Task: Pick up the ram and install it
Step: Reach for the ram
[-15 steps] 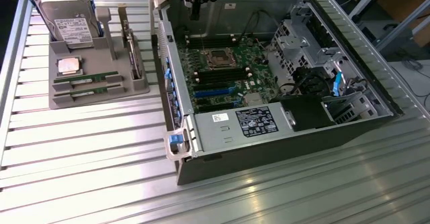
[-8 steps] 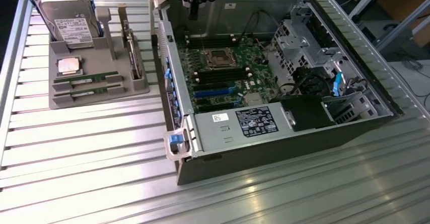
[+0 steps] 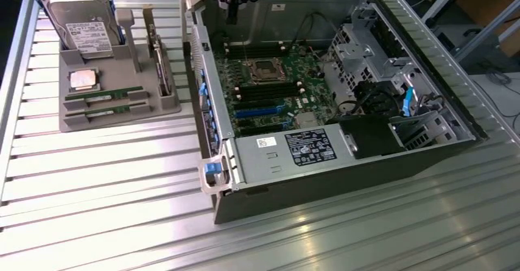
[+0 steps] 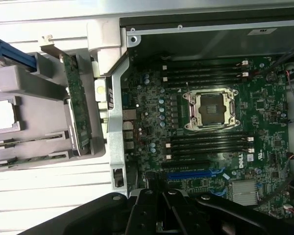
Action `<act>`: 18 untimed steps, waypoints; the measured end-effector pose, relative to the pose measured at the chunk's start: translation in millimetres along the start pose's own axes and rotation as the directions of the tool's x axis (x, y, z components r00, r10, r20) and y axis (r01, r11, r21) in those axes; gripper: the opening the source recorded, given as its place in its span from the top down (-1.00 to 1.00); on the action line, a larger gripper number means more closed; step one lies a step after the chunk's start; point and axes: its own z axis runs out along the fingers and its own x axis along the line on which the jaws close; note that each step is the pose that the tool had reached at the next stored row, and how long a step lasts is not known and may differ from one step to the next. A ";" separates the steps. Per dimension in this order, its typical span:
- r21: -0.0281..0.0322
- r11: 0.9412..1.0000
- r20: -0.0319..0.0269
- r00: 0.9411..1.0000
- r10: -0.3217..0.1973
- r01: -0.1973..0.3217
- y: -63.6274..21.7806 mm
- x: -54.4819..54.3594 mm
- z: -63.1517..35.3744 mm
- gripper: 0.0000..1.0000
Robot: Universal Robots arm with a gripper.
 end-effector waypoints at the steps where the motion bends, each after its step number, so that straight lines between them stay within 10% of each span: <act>1: 0.000 1.000 0.000 1.000 0.000 0.000 0.0 0.3 0.0 0.80; 18: 0.000 1.000 0.000 1.000 0.000 0.000 -0.5 6.6 -0.2 0.80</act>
